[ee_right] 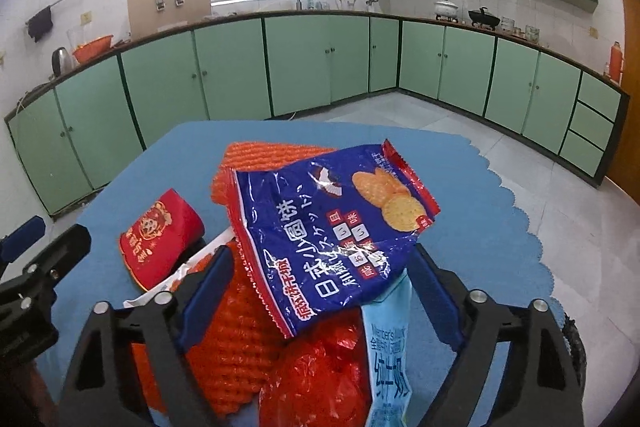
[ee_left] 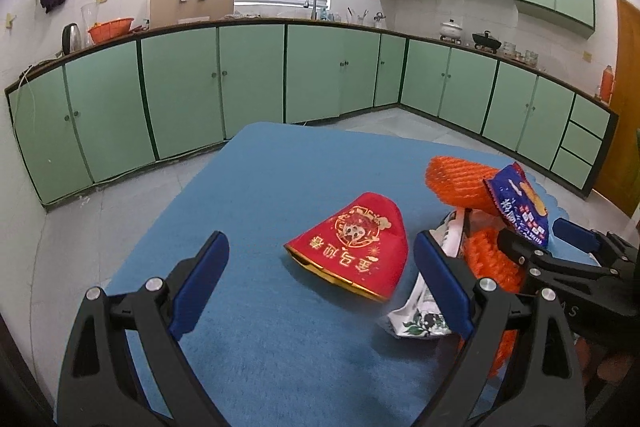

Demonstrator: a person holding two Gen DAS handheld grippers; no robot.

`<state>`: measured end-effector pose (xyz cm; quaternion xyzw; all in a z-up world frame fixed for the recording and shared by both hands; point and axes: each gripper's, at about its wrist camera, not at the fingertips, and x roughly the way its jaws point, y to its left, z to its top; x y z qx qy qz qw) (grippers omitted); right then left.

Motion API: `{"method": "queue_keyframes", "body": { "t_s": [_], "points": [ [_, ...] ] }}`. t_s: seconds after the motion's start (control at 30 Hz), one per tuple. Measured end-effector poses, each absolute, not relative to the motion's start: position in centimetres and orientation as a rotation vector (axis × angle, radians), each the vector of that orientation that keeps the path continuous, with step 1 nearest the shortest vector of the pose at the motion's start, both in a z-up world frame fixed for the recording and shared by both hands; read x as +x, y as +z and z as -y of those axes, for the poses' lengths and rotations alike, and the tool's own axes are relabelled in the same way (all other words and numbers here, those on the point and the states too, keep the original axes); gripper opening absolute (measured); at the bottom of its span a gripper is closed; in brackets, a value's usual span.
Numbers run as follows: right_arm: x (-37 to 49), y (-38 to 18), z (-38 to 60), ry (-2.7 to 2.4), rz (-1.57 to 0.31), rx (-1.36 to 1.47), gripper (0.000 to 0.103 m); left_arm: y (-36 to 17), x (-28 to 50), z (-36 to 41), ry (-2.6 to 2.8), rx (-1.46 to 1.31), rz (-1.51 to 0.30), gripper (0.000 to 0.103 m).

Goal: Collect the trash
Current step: 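Return both tools to the table and grasp the blue snack bag with the right tool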

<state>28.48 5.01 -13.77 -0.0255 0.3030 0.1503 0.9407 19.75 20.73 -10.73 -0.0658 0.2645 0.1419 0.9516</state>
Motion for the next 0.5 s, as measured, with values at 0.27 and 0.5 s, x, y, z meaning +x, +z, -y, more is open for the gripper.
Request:
{"method": "queue_keyframes", "body": {
  "t_s": [0.27, 0.5],
  "points": [
    [29.2, -14.1, -4.5, 0.353, -0.673, -0.009, 0.042, -11.5, 20.4, -21.0, 0.273, -0.135, -0.565, 0.090],
    [28.3, -13.5, -2.9, 0.404, -0.666, 0.018, 0.008, -12.1, 21.0, -20.6, 0.255, -0.134, -0.589, 0.090]
  ]
}}
